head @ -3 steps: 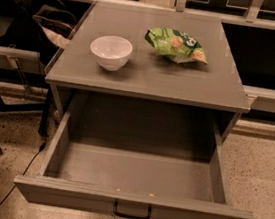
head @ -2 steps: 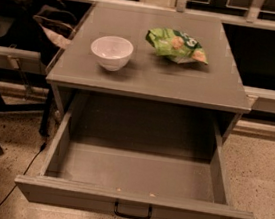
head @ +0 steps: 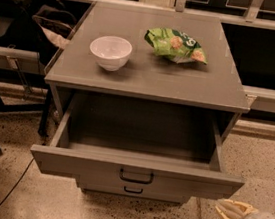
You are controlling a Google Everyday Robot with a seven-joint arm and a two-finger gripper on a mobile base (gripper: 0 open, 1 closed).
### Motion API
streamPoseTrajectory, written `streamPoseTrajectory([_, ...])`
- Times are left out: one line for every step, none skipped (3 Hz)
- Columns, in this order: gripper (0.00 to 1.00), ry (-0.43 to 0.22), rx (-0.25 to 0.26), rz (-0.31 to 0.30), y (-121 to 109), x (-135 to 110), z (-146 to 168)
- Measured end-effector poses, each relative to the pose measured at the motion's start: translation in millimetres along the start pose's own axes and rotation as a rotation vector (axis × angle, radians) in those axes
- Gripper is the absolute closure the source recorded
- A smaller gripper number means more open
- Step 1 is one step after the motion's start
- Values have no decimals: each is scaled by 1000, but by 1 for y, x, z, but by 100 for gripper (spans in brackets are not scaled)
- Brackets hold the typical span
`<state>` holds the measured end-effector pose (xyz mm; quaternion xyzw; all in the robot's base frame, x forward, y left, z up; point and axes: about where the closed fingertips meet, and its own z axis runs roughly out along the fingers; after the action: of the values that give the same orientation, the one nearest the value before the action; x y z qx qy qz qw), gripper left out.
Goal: Close top drawer
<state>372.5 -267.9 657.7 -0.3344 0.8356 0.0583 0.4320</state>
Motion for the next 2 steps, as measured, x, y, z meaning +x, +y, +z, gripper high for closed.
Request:
streamPoseTrajectory([100, 0, 0, 0, 0, 0, 0])
streamPoseTrajectory([100, -7, 33, -4, -24, -11, 16])
